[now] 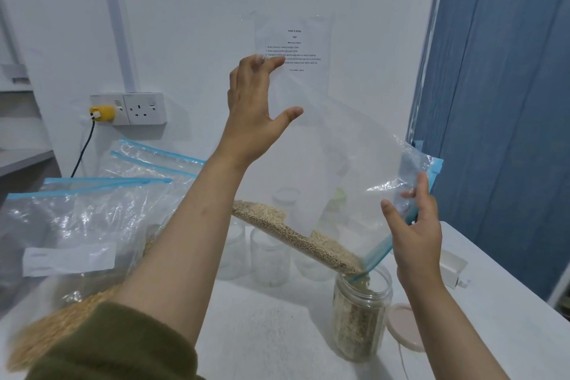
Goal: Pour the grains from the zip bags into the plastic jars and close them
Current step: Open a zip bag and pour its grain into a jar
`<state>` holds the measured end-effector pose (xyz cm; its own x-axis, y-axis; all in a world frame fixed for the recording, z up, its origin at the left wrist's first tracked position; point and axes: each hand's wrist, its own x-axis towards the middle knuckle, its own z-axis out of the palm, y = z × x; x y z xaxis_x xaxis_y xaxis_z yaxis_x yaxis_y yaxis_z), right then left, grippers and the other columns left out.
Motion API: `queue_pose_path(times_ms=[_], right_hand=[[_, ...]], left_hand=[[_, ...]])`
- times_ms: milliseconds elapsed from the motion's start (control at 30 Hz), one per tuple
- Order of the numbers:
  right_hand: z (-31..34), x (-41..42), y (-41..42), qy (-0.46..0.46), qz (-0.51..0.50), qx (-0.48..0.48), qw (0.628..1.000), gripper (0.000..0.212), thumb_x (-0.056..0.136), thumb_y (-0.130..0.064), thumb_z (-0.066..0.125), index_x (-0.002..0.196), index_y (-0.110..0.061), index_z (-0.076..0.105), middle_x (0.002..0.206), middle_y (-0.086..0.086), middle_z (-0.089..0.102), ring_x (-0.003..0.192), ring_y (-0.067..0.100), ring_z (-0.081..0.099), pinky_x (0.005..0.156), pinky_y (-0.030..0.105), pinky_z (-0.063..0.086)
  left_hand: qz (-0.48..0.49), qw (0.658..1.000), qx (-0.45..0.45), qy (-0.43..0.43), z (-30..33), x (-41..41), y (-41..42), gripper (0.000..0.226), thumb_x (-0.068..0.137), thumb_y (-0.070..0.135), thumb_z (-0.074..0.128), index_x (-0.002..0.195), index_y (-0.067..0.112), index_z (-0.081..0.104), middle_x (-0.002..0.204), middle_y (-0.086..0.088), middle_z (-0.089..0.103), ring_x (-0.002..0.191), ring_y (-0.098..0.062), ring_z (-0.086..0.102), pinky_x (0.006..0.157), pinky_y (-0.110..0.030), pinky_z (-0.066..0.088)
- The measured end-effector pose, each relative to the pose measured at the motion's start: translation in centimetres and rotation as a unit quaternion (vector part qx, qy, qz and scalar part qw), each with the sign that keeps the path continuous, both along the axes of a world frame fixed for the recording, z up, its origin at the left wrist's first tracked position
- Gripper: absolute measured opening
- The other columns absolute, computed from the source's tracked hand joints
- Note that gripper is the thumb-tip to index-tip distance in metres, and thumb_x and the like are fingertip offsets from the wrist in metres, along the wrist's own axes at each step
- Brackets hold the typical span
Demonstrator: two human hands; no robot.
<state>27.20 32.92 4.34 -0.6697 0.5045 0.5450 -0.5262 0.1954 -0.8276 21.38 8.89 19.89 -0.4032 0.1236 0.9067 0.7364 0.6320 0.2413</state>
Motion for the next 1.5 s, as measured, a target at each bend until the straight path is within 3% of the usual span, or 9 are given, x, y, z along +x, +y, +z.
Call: queue_pose_path(times_ms=[567,800,933,1000,1100,1200,1300,1400,1500], right_hand=[[-0.8,0.5,-0.1,-0.012,-0.015,0.017,1.000,0.072,0.094,-0.016,0.065,0.153,-0.037,0.031,0.110,-0.019,0.050,0.117,0.013,0.051,0.106,0.048,0.046],[-1.0,0.8,-0.2,-0.016,-0.040,0.043,0.998,0.073,0.093,-0.016,0.066,0.153,-0.037,0.030,0.117,-0.008,0.045,0.114,0.003,0.048,0.108,0.045,0.045],[-1.2,0.7,-0.1,-0.013,-0.070,0.055,0.996,0.068,0.091,-0.013,0.070,0.144,-0.041,0.039,0.131,-0.004,0.032,0.124,0.011,0.042,0.110,0.043,0.043],[-1.4,0.5,0.1,-0.001,-0.089,0.063,0.994,0.064,0.088,-0.012,0.073,0.140,-0.038,0.046,0.131,-0.003,0.029,0.122,0.008,0.042,0.107,0.042,0.046],[-1.4,0.5,0.3,0.011,-0.111,0.083,0.990,0.059,0.085,-0.010,0.076,0.132,-0.036,0.051,0.131,-0.004,0.026,0.117,-0.005,0.039,0.102,0.034,0.049],[-1.7,0.4,0.5,0.006,-0.152,0.129,0.980,0.050,0.083,-0.011,0.078,0.126,-0.028,0.058,0.133,0.004,0.030,0.119,0.010,0.036,0.103,0.028,0.043],[-1.8,0.4,0.8,0.003,-0.200,0.198,0.959,0.039,0.084,-0.010,0.077,0.119,-0.021,0.065,0.128,0.007,0.042,0.111,0.012,0.031,0.095,0.007,0.028],[-1.7,0.2,1.1,0.027,-0.228,0.281,0.932,0.033,0.086,-0.009,0.074,0.115,-0.021,0.068,0.116,0.003,0.055,0.107,0.020,0.037,0.090,0.027,0.031],[-0.8,-0.1,0.7,0.066,-0.201,0.330,0.920,0.033,0.089,-0.016,0.064,0.120,-0.024,0.065,0.111,-0.003,0.060,0.105,0.023,0.045,0.088,0.032,0.030]], left_hand=[[-0.001,1.000,0.007,-0.008,-1.0,-0.2,0.0,0.069,0.084,0.038,0.072,0.143,0.019,0.041,0.140,-0.007,0.033,0.135,-0.019,0.025,0.115,-0.049,0.029],[-0.006,1.000,0.002,-0.002,-0.9,0.0,0.3,0.068,0.084,0.039,0.071,0.142,0.021,0.041,0.140,-0.005,0.032,0.135,-0.019,0.025,0.114,-0.048,0.030],[-0.008,1.000,0.001,0.001,-0.9,0.1,0.5,0.068,0.084,0.038,0.072,0.142,0.020,0.041,0.140,-0.005,0.033,0.135,-0.019,0.026,0.115,-0.048,0.029],[-0.008,1.000,0.000,0.002,-1.0,0.1,0.6,0.068,0.084,0.038,0.072,0.142,0.020,0.042,0.140,-0.006,0.033,0.135,-0.019,0.026,0.115,-0.048,0.029],[-0.005,1.000,-0.004,0.005,-1.1,0.2,0.7,0.067,0.084,0.038,0.071,0.142,0.019,0.042,0.139,-0.005,0.033,0.134,-0.019,0.027,0.114,-0.049,0.031],[-0.006,1.000,-0.004,0.001,-1.2,0.3,0.9,0.067,0.084,0.038,0.072,0.142,0.020,0.042,0.140,-0.004,0.033,0.134,-0.018,0.026,0.113,-0.049,0.031],[-0.009,1.000,-0.004,0.000,-1.3,0.4,1.1,0.067,0.084,0.038,0.071,0.142,0.020,0.043,0.140,-0.004,0.033,0.134,-0.017,0.026,0.114,-0.049,0.031],[-0.009,1.000,-0.007,0.003,-1.2,0.6,1.3,0.066,0.084,0.037,0.072,0.142,0.018,0.044,0.139,-0.006,0.034,0.135,-0.019,0.026,0.114,-0.049,0.030],[-0.008,1.000,-0.009,0.003,-1.2,0.7,1.4,0.066,0.084,0.035,0.072,0.141,0.018,0.044,0.139,-0.007,0.035,0.134,-0.019,0.027,0.114,-0.048,0.030]])
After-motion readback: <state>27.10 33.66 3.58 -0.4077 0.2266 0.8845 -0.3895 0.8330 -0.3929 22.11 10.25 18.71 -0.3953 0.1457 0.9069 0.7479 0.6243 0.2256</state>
